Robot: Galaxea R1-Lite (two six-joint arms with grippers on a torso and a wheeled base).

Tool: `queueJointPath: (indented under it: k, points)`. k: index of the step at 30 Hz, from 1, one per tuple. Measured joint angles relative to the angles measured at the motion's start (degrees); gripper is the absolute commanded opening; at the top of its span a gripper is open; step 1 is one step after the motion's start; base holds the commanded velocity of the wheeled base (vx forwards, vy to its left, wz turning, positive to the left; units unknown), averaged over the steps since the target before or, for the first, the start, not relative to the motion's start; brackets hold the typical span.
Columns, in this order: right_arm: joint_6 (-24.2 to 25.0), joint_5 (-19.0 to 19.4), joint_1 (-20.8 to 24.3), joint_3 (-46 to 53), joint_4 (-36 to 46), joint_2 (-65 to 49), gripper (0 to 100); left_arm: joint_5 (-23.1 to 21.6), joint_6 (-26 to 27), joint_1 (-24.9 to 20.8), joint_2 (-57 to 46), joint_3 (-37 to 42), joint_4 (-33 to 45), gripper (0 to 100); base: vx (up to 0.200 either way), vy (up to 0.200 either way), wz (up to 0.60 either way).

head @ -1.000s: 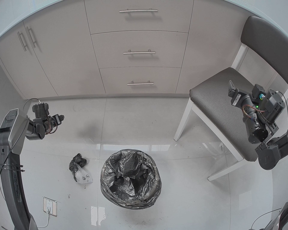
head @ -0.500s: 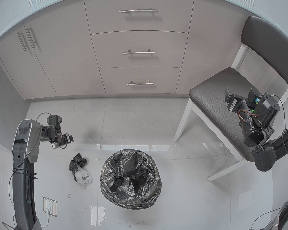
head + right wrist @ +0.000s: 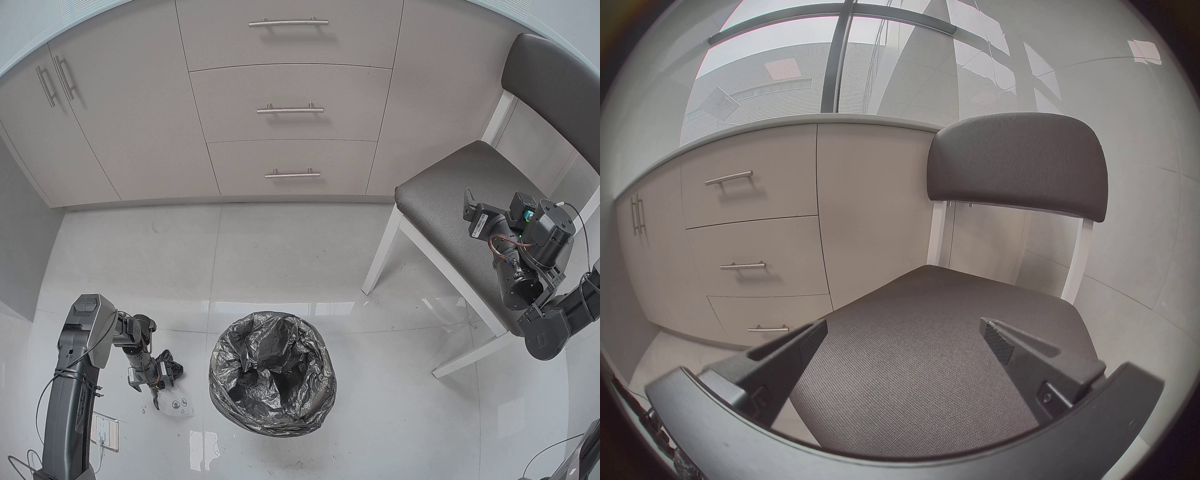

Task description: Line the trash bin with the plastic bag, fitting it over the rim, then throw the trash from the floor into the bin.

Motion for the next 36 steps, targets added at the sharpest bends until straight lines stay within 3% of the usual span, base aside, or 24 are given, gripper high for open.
queueJointPath:
  k: [7, 20, 21, 36]
  points:
    - [-0.05, -0.02, -0.02, 0.23, -1.85, 0.85, 100, 0.40, -0.11, -0.99, 2.46, 0.02, -3.01, 100, 0.000, 0.000, 0.00]
    - [-0.02, -0.02, -0.05, 0.28, -2.08, 1.77, 100, 0.10, -0.05, -2.01, 3.18, 0.02, -1.80, 100, 0.000, 0.000, 0.00]
    - [0.00, -0.02, -0.06, 0.28, -2.08, 1.77, 100, 0.02, 0.00, -2.01, 3.17, 0.05, -1.54, 0, 0.000, 0.000, 0.00]
    - [-0.05, -0.32, -0.17, 0.34, -3.56, 1.77, 100, -0.22, 0.26, -2.65, 0.98, 0.05, 1.62, 0, 0.000, 0.000, 0.00]
